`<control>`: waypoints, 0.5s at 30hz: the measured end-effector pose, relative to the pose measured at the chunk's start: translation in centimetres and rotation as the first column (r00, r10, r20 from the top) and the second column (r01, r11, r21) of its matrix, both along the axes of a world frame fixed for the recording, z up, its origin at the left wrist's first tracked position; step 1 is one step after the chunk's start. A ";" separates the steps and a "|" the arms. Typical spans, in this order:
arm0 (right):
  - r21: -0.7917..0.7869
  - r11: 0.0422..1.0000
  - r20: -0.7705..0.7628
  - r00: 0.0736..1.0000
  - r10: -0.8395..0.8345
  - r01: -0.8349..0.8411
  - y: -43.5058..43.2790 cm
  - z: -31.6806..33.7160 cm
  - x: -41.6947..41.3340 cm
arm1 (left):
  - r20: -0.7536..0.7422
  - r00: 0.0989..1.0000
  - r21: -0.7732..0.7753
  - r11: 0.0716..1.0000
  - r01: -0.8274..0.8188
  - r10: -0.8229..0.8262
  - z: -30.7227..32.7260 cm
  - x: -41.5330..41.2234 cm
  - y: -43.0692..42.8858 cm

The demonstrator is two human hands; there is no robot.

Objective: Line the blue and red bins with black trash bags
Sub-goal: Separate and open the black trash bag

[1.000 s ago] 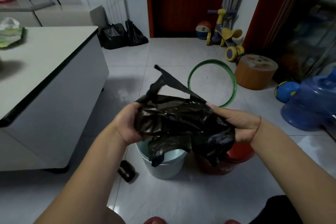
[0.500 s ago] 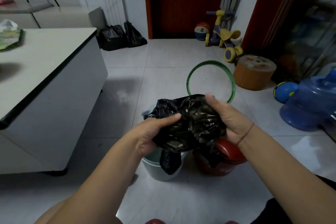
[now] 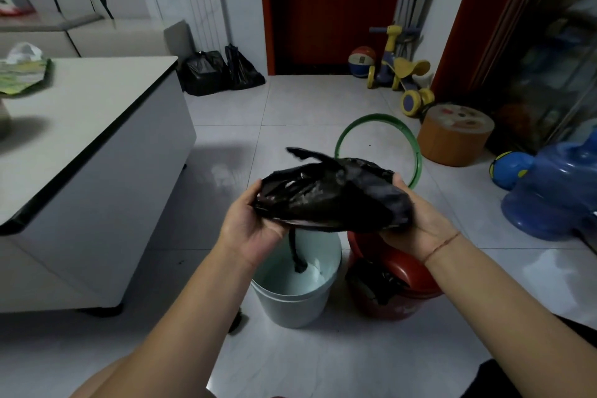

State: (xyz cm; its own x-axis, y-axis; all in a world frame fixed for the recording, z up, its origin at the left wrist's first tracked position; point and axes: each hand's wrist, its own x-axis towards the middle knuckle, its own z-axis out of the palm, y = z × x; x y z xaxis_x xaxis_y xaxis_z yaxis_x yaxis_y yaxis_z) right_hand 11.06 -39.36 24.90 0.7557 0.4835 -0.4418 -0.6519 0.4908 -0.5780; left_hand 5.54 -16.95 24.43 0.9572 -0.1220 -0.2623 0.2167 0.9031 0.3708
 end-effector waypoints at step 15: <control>-0.269 0.963 0.365 0.921 0.134 -0.034 0.0 1.4 -1.2 | -0.003 0.994 0.683 0.726 0.079 -0.106 0.2 -1.0 -1.1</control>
